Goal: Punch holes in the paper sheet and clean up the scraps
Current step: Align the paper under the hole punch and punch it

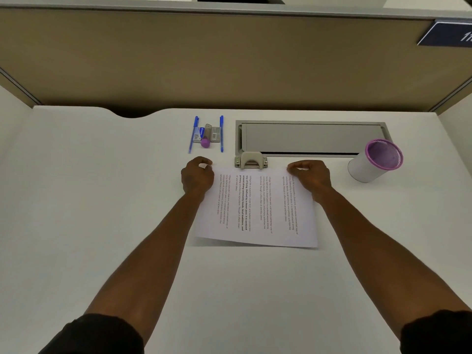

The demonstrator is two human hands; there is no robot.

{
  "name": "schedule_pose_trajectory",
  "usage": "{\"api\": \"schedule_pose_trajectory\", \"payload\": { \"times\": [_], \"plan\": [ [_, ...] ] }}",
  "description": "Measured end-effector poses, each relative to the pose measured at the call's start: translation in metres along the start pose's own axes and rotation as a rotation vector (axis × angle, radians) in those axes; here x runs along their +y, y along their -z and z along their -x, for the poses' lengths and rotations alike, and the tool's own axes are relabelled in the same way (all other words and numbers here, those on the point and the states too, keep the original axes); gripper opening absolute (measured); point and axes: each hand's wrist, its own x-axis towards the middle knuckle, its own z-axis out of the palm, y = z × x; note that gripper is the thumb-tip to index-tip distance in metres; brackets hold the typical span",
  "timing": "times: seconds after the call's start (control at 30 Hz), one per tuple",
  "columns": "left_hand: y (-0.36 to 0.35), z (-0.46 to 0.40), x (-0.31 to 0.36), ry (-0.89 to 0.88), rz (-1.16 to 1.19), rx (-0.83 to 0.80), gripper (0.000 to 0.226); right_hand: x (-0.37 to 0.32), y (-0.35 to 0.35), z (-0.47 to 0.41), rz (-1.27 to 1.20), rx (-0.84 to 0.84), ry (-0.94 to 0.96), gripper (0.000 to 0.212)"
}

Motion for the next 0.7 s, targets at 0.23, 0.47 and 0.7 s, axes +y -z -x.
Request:
{"api": "schedule_pose_trajectory", "payload": {
  "times": [0.23,0.47,0.7],
  "plan": [
    [0.002,-0.006,0.0,0.027,0.035,-0.026,0.018,-0.004,0.001,-0.008,-0.046,-0.073,-0.015,0.01],
    [0.003,-0.012,0.002,0.032,0.025,-0.031,0.018,-0.008,0.003,-0.017,-0.081,-0.124,-0.053,0.009],
    [0.002,-0.009,0.0,-0.08,-0.021,-0.011,0.023,-0.009,0.0,-0.022,-0.013,-0.098,-0.007,0.006]
  ]
}}
